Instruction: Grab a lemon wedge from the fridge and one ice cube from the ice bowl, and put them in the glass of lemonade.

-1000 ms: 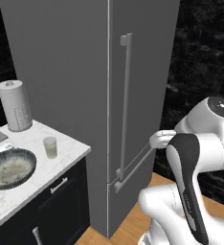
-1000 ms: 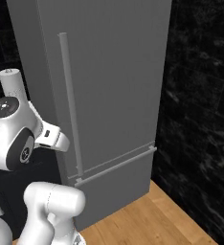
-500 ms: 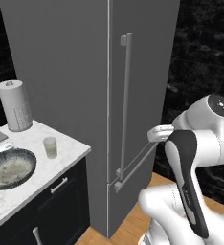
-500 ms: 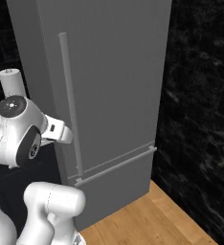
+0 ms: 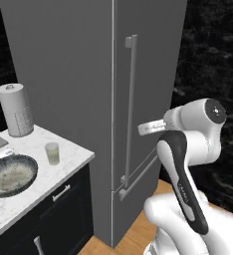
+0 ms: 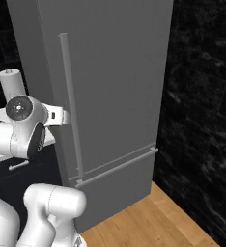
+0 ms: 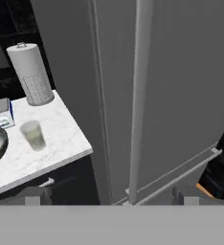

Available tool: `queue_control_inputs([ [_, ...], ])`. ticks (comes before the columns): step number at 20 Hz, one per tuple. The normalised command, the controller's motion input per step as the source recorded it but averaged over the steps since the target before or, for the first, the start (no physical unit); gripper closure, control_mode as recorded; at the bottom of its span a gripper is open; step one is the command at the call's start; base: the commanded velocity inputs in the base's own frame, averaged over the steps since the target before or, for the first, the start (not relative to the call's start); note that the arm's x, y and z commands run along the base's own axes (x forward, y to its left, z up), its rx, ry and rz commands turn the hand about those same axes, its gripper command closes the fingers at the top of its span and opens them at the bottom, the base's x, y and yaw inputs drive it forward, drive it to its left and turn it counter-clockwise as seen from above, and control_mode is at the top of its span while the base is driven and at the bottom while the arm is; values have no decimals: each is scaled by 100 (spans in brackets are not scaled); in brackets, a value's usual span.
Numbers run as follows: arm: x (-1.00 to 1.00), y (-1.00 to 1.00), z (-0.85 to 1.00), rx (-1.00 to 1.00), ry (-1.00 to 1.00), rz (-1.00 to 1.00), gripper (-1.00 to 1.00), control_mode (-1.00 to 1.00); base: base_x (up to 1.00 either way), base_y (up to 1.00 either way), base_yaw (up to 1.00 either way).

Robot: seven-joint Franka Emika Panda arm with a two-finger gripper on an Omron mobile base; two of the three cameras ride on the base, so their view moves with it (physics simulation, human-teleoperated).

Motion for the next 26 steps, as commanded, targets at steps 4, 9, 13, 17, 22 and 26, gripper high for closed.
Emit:
queue_control_inputs([
  [4, 0, 8, 2, 0, -8, 17, -100, -100, 0, 0, 0],
  [9, 45, 0, 11, -4, 10, 15, -100, -100, 0, 0, 0],
  [13, 36, -1, 22, -17, 34, 8, -100, -100, 0, 0, 0],
  [17, 57, 0, -2, -9, 24, 2, -100, -100, 0, 0, 0],
  [22, 78, 0, -19, 2, 0, 0, -100, -100, 0, 0, 0],
  [26, 91, 0, 0, 3, 0, 0, -100, -100, 0, 0, 0],
])
